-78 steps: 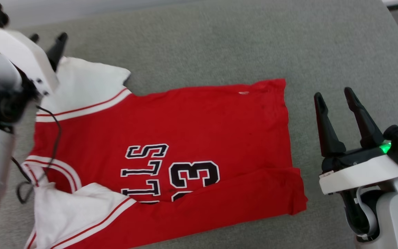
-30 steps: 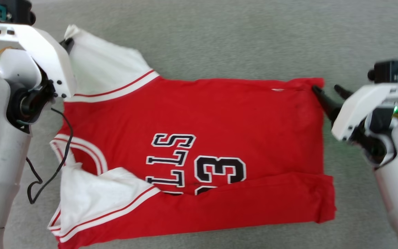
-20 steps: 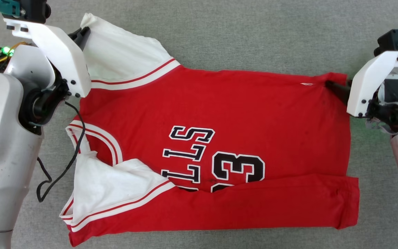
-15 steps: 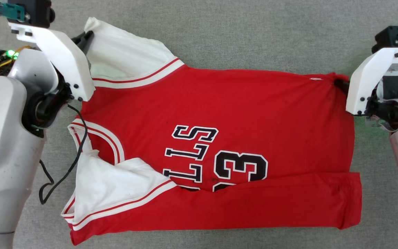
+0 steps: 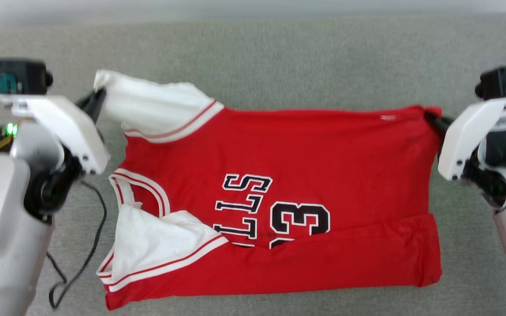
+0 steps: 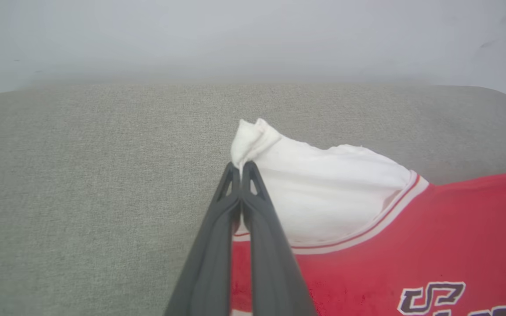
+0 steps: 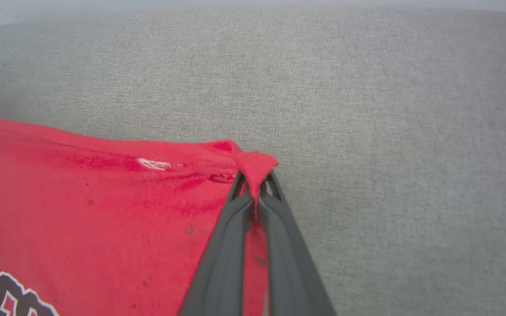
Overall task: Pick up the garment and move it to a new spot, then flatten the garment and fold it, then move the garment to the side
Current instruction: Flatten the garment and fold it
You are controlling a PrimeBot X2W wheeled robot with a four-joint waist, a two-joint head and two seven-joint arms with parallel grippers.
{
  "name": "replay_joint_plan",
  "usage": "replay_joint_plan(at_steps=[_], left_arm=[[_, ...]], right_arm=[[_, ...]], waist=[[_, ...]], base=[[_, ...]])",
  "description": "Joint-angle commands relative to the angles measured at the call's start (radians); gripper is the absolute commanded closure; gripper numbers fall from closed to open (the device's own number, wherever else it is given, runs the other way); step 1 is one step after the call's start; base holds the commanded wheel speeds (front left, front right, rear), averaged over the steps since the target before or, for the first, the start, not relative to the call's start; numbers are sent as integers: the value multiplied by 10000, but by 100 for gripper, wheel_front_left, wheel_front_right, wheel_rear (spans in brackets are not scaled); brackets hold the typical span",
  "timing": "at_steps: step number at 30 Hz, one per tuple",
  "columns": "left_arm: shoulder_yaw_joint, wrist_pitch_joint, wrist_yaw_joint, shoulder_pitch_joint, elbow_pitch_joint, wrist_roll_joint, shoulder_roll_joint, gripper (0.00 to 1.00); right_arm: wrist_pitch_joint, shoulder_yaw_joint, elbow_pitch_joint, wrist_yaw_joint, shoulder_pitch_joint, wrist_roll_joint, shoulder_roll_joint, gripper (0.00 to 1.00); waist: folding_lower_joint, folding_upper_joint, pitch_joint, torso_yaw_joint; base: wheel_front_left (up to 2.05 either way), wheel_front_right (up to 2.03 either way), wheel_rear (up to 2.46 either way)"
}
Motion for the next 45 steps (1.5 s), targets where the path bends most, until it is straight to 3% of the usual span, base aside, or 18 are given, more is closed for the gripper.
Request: replay_joint_plan(at_steps=[1, 7, 14, 15, 16, 17, 18, 19, 23, 30, 32, 40, 45], left_arm=[[98, -110, 125, 504, -139, -51, 133, 100], [430, -476, 757, 2859, -1064, -505, 129, 100], [350, -648, 1158, 5197, -1157, -1192, -563, 100], [334, -682, 1168, 5397, -1034, -1278, -666, 100], [309, -673, 1141, 5571, -874, -1368, -741, 100], [335, -746, 1109, 5661, -716, -1473, -862, 78], [325, -817, 1109, 5714, -522, -1504, -964, 25], [286, -895, 1084, 5769, -355, -1470, -1037, 0], [243, -1289, 1012, 5812, -69, -1382, -1221, 0], [341, -3160, 1094, 5576, -287, -495, -1295, 0], [309, -4138, 1319, 5460, -806, 164, -1313, 0], [125, -5641, 1703, 5410, -1999, 1234, -1454, 0], [-42, -6033, 1903, 5267, -2606, 1903, -1557, 0]], right_arm=[[-39, -59, -213, -7, 438, -13, -76, 100], [-117, -290, -1323, -5, 2420, 77, 97, 100], [-398, -620, -1654, -5, 4368, 232, 497, 100], [-475, -639, -1592, -5, 4543, 246, 501, 85], [-556, -617, -1535, -5, 4714, 238, 492, 55], [-656, -661, -1450, -5, 4884, 323, 560, 0], [-751, -676, -1332, -5, 5070, 340, 595, 0], [-870, -630, -1270, -5, 5210, 317, 600, 0], [-1200, -587, -1106, -7, 5565, 474, 701, 0], [-2090, -724, -1873, -5, 5784, 624, 544, 0], [-1955, -1261, -2540, -5, 5905, 615, 390, 0], [-204, -2630, -3252, -5, 6015, 242, 67, 0], [1317, -3271, -3578, -5, 6066, -61, 291, 0]], waist=[[0, -1, -589, 46], [0, -1, -1348, 202], [0, -1, -1500, 208], [0, -1, -1518, 205], [0, -1, -1539, 201], [0, -1, -1553, 199], [0, -1, -1604, 201], [0, -1, -1647, 190], [0, -1, -1812, 109], [0, -1, -2277, -109], [0, -1, -2533, -135], [0, -1, -2689, 101], [0, -1, -2422, 507]], base=[[0, 0, 0], [0, 0, 0], [0, 0, 0], [0, 0, 0], [0, 0, 0], [0, 0, 0], [0, 0, 0], [0, 0, 0], [0, 0, 0], [0, 0, 0], [0, 0, 0], [0, 0, 0], [0, 0, 0]])
